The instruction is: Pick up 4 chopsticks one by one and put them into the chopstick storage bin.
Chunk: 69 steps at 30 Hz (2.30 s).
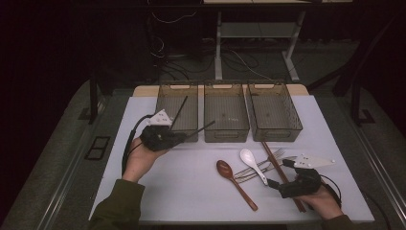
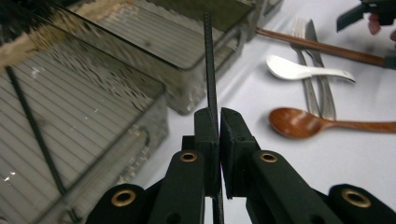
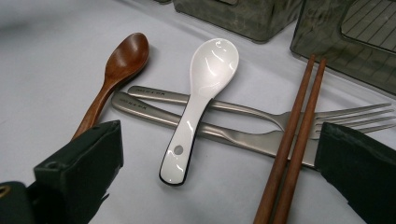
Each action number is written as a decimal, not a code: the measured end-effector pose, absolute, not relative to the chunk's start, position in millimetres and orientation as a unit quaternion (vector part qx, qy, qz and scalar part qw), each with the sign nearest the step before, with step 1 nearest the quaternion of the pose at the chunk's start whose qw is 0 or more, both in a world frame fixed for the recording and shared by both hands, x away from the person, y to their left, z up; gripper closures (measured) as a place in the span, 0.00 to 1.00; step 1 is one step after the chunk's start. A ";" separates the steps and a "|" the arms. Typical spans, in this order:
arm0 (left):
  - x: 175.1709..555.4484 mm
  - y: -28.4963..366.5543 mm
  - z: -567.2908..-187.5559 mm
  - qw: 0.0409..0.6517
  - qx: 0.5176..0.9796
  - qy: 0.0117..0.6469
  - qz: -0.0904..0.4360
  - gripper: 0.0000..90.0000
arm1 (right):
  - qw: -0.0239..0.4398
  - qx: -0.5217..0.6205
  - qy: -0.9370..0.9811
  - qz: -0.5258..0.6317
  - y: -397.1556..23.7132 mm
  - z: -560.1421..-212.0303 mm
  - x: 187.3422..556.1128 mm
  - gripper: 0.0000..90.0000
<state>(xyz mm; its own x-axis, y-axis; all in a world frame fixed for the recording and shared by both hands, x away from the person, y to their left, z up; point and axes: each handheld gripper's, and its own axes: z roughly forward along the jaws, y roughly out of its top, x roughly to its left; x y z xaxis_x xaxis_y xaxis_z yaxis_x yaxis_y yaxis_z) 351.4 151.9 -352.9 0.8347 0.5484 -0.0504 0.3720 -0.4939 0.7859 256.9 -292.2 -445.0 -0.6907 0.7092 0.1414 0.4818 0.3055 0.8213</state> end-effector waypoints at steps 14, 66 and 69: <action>389.7 154.5 -336.2 0.410 0.842 0.327 0.129 0.95 | 0.126 0.374 0.798 0.455 -292.8 -445.3 255.9 0.01; 494.1 140.2 -365.8 0.337 0.790 0.475 0.193 0.64 | 0.130 0.375 0.792 0.464 -298.6 -442.2 254.1 0.01; 490.1 142.6 -361.7 0.354 0.791 0.464 0.183 0.59 | 0.130 0.374 0.793 0.463 -298.2 -442.7 254.1 0.01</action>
